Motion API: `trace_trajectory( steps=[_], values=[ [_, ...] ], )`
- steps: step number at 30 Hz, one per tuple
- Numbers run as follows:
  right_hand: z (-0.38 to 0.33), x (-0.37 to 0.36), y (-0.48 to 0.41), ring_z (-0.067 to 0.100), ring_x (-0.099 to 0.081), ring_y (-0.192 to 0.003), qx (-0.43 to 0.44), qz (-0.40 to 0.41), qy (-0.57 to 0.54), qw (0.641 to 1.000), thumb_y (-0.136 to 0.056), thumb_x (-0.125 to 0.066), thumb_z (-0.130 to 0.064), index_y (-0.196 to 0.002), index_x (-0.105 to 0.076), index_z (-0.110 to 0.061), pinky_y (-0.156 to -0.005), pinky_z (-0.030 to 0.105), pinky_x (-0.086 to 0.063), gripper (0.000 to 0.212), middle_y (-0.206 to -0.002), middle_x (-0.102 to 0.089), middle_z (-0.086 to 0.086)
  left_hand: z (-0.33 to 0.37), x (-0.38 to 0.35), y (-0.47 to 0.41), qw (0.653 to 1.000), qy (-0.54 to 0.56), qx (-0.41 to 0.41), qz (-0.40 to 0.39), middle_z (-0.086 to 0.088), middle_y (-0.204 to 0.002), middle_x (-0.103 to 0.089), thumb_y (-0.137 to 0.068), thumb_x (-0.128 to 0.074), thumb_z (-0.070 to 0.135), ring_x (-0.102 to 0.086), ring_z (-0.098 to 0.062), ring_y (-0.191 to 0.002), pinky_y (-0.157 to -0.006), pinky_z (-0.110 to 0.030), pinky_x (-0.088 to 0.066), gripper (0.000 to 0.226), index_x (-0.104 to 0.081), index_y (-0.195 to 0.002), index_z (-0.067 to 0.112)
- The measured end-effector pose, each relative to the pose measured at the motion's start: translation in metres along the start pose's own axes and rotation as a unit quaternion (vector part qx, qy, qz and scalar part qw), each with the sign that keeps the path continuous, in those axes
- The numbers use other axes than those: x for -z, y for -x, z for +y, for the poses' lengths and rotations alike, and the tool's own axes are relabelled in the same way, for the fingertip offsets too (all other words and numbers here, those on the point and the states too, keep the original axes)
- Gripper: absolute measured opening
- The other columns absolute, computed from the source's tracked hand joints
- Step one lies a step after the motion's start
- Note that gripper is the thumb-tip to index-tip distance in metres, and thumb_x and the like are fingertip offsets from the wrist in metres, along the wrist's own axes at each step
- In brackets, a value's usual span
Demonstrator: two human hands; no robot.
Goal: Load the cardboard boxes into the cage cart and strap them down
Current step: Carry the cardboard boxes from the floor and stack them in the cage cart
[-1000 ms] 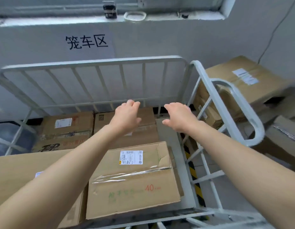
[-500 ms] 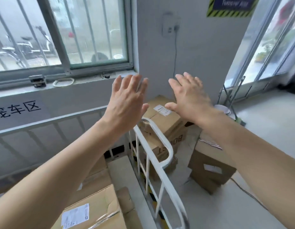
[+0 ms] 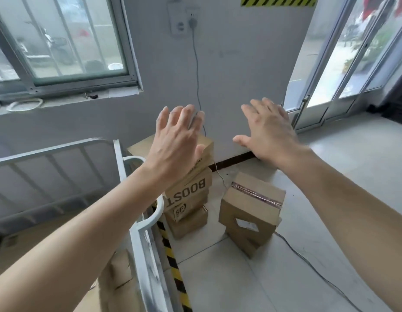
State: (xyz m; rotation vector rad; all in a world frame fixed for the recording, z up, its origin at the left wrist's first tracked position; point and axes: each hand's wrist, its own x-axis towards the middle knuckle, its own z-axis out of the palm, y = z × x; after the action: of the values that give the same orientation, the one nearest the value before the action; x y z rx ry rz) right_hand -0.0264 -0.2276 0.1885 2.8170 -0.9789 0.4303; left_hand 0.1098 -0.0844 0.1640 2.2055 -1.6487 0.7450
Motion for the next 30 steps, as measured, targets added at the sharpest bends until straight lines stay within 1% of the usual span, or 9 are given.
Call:
trace_trajectory(
  steps=[4, 7, 10, 13, 16, 19, 25, 28, 30],
  values=[
    [0.036, -0.019, -0.002, 0.027, -0.025, -0.138, -0.014, -0.011, -0.006, 1.000, -0.087, -0.060, -0.048, -0.133, -0.042, -0.013, -0.114, 0.043, -0.020, 0.061, -0.138, -0.040, 0.006, 0.027, -0.025, -0.021, 1.000, 0.015, -0.014, -0.005, -0.018, -0.129, -0.051, -0.077, -0.075, 0.025, -0.047, -0.037, -0.122, -0.108, -0.052, -0.025, 0.062, -0.052, -0.130, 0.002],
    [0.066, -0.034, -0.001, 0.027, -0.028, -0.134, -0.042, -0.023, -0.011, 0.999, -0.087, -0.060, -0.047, -0.129, -0.044, -0.013, -0.113, 0.042, -0.022, 0.057, -0.134, -0.043, 0.006, 0.047, -0.052, -0.038, 0.999, 0.041, -0.021, -0.020, -0.017, -0.131, -0.049, -0.079, -0.073, 0.026, -0.044, -0.035, -0.123, -0.110, -0.050, -0.021, 0.062, -0.050, -0.131, 0.002],
    [0.098, -0.057, 0.000, 0.027, -0.031, -0.132, -0.076, -0.049, -0.016, 0.996, -0.087, -0.060, -0.047, -0.128, -0.044, -0.014, -0.111, 0.043, -0.025, 0.055, -0.133, -0.045, 0.006, 0.068, -0.087, -0.059, 0.996, 0.063, -0.036, -0.043, -0.016, -0.133, -0.048, -0.080, -0.073, 0.027, -0.044, -0.034, -0.124, -0.110, -0.049, -0.021, 0.063, -0.049, -0.133, 0.003],
    [0.126, -0.084, -0.002, 0.027, -0.034, -0.131, -0.102, -0.079, -0.016, 0.991, -0.087, -0.060, -0.048, -0.131, -0.044, -0.015, -0.110, 0.043, -0.027, 0.057, -0.135, -0.045, 0.005, 0.089, -0.122, -0.083, 0.993, 0.075, -0.058, -0.069, -0.016, -0.136, -0.045, -0.083, -0.070, 0.029, -0.042, -0.034, -0.127, -0.111, -0.050, -0.020, 0.064, -0.046, -0.136, 0.003],
    [0.155, -0.106, -0.013, 0.027, -0.036, -0.128, -0.129, -0.101, -0.001, 0.987, -0.087, -0.059, -0.048, -0.127, -0.045, -0.014, -0.108, 0.042, -0.028, 0.055, -0.135, -0.045, 0.006, 0.104, -0.158, -0.113, 0.989, 0.088, -0.085, -0.085, -0.015, -0.138, -0.043, -0.086, -0.066, 0.030, -0.040, -0.033, -0.129, -0.112, -0.050, -0.019, 0.063, -0.044, -0.138, 0.005],
    [0.177, -0.122, -0.039, 0.028, -0.036, -0.129, -0.140, -0.112, 0.010, 0.984, -0.087, -0.059, -0.048, -0.124, -0.046, -0.012, -0.108, 0.043, -0.029, 0.053, -0.135, -0.046, 0.007, 0.110, -0.190, -0.147, 0.987, 0.090, -0.093, -0.095, -0.014, -0.139, -0.042, -0.088, -0.064, 0.031, -0.039, -0.032, -0.129, -0.113, -0.050, -0.017, 0.061, -0.042, -0.139, 0.006],
    [0.183, -0.153, -0.120, 0.027, -0.032, -0.133, -0.101, -0.112, -0.004, 0.988, -0.087, -0.060, -0.047, -0.129, -0.044, -0.013, -0.109, 0.044, -0.027, 0.056, -0.135, -0.045, 0.007, 0.079, -0.240, -0.193, 0.988, 0.078, -0.058, -0.123, -0.013, -0.141, -0.040, -0.088, -0.063, 0.032, -0.037, -0.031, -0.131, -0.114, -0.049, -0.014, 0.062, -0.040, -0.140, 0.006],
    [0.172, -0.175, -0.158, 0.027, -0.035, -0.130, -0.065, -0.125, -0.024, 0.990, -0.087, -0.059, -0.047, -0.124, -0.047, -0.014, -0.108, 0.043, -0.028, 0.052, -0.132, -0.047, 0.006, 0.049, -0.254, -0.200, 0.988, 0.062, -0.008, -0.138, -0.011, -0.139, -0.040, -0.088, -0.062, 0.032, -0.037, -0.029, -0.129, -0.113, -0.045, -0.013, 0.060, -0.042, -0.138, 0.006],
    [0.164, -0.188, -0.181, 0.027, -0.034, -0.132, -0.035, -0.139, -0.038, 0.989, -0.088, -0.058, -0.048, -0.126, -0.046, -0.014, -0.109, 0.043, -0.028, 0.052, -0.132, -0.046, 0.005, 0.025, -0.263, -0.198, 0.987, 0.043, 0.033, -0.150, -0.010, -0.139, -0.040, -0.088, -0.061, 0.032, -0.036, -0.028, -0.129, -0.113, -0.043, -0.013, 0.060, -0.041, -0.139, 0.008]
  ],
)
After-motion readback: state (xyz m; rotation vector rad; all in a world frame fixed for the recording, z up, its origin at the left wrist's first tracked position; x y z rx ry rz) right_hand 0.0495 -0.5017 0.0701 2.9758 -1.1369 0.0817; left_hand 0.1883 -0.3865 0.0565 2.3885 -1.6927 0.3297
